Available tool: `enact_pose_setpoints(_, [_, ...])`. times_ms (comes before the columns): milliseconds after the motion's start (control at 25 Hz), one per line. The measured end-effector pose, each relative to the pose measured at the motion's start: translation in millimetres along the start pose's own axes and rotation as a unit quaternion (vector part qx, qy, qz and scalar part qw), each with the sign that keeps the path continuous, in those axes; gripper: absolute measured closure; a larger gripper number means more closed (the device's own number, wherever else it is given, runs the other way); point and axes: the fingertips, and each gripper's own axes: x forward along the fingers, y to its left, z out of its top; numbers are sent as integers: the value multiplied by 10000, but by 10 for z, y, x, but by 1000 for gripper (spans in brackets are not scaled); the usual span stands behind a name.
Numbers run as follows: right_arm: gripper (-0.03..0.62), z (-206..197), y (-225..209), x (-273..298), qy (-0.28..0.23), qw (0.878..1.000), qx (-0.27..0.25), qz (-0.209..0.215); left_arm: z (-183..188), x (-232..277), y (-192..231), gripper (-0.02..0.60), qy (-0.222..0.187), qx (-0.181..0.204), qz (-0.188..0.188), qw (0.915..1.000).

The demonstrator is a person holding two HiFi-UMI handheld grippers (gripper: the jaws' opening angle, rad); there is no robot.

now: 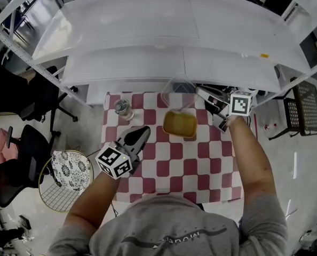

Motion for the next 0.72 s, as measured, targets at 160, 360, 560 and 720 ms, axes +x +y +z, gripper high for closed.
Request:
enact_pose_setpoints(160, [552, 187, 234, -83, -143, 9996, -218, 122, 183, -2, -102, 569, -81, 174, 24, 9998])
enact_pose_setpoints(360, [552, 330, 498, -208, -204, 9988, -373, 261, 378, -12, -290, 569, -188, 326, 93, 9992])
enact_pose_setpoints(560, [553, 491, 827, -371, -263, 9966, -618, 478, 529, -41, -521, 569, -305, 469, 217, 9982])
enact_pose_setpoints(720, [552, 546, 1052, -526, -269, 9947, -794, 600, 580, -63, -726, 569, -422, 502, 367, 9972])
